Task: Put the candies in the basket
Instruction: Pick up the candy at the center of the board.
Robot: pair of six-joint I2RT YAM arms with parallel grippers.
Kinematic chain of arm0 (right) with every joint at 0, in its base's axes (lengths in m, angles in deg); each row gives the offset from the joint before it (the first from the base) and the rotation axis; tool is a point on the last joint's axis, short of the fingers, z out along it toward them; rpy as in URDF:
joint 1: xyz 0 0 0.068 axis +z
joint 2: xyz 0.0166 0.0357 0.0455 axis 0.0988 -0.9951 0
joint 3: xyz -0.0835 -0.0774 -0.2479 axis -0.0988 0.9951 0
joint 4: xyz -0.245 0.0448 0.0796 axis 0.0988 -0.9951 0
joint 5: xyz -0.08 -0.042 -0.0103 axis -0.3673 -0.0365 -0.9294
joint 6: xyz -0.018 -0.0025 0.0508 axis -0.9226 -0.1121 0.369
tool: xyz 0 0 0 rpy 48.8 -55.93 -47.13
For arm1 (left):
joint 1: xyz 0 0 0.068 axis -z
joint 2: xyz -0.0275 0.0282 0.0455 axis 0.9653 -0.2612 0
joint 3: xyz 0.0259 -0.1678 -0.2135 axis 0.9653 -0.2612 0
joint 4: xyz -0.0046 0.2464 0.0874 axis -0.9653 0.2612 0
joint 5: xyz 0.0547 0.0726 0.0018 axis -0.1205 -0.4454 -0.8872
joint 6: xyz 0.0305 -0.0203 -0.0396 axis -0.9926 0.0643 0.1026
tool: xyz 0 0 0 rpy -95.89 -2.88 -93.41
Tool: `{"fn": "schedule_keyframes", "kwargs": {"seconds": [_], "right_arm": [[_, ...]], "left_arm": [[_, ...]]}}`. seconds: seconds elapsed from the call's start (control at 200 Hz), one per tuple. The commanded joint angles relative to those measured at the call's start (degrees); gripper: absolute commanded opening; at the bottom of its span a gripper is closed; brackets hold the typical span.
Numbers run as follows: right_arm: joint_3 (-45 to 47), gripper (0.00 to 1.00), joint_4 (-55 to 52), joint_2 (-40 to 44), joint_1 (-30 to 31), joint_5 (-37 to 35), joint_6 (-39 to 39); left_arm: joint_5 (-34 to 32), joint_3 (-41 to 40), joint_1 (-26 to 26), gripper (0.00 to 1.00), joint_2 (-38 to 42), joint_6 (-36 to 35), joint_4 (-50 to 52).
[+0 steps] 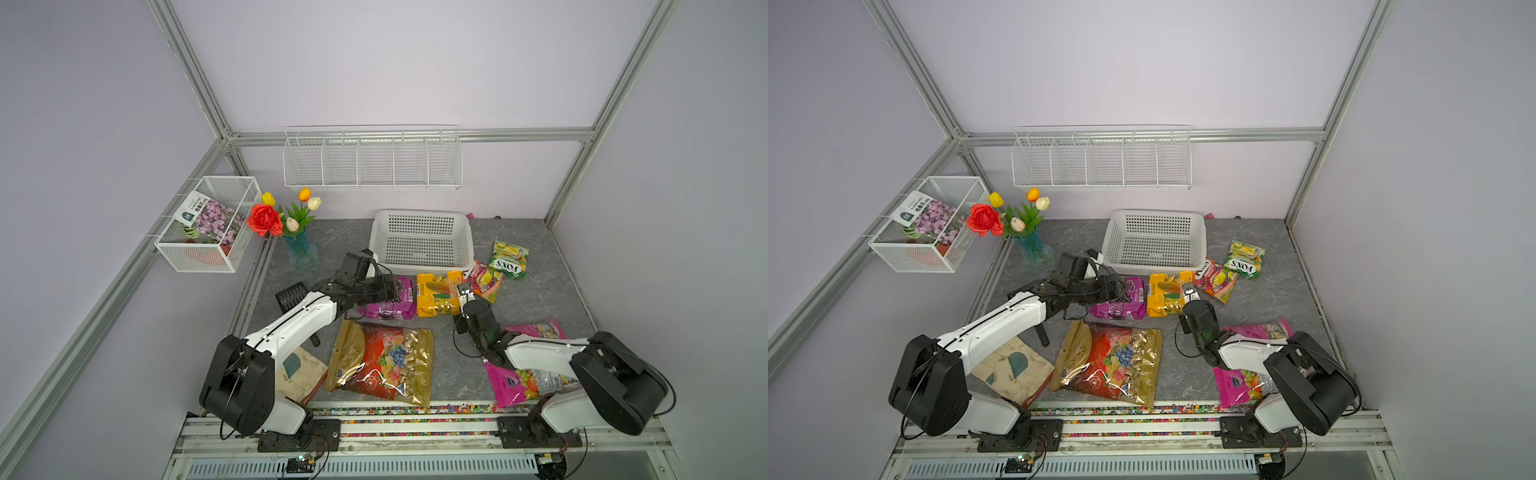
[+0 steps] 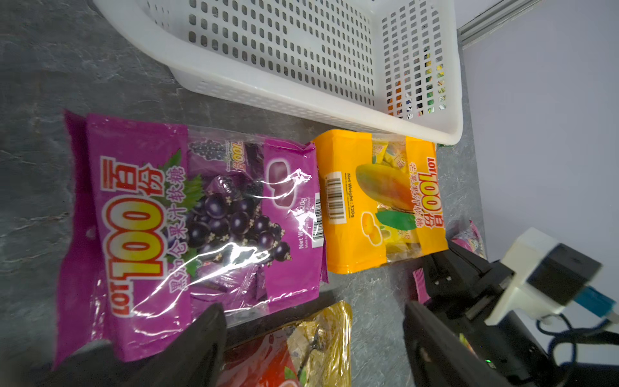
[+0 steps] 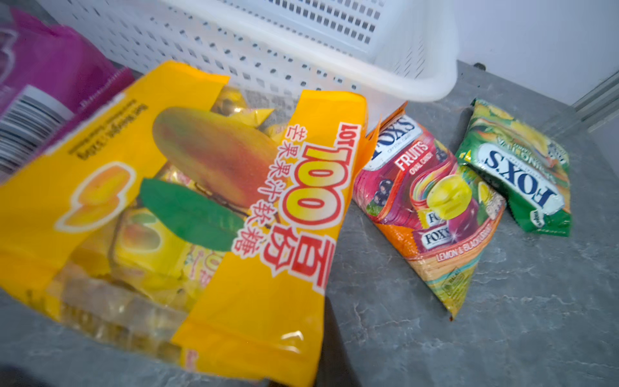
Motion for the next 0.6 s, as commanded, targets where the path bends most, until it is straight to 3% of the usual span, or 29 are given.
{"fn": "schedule_keyframes", "kwargs": {"seconds": [0.0,0.145,0.295,0.44,0.595], "right_arm": [[0.37,0.00,-2.90,7.28,0.65,-1.59,1.57],[-0.93,0.00,-13.16,16.04,0.69,-1.32,5.15],[-5.81,0.00,-27.07,23.24,0.73,-1.38,8.86],[-10.66,0.00,-36.05,26.86,0.69,-0.82,7.87],[-14.33,0.00,-40.20,30.40,0.75,-1.23,7.90]], "left_arm": [[-4.35,4.52,-0.09,0.89,1.17,-1.24,3.15],[-13.24,11.15,-0.82,0.96,-0.64,1.13,9.51],[-19.54,16.68,-1.68,1.00,-3.80,-4.77,10.60],[-18.20,23.54,-3.60,1.00,-7.71,-5.09,14.88],[-18.02,23.46,-4.10,1.00,-10.62,-3.86,11.94]]}}
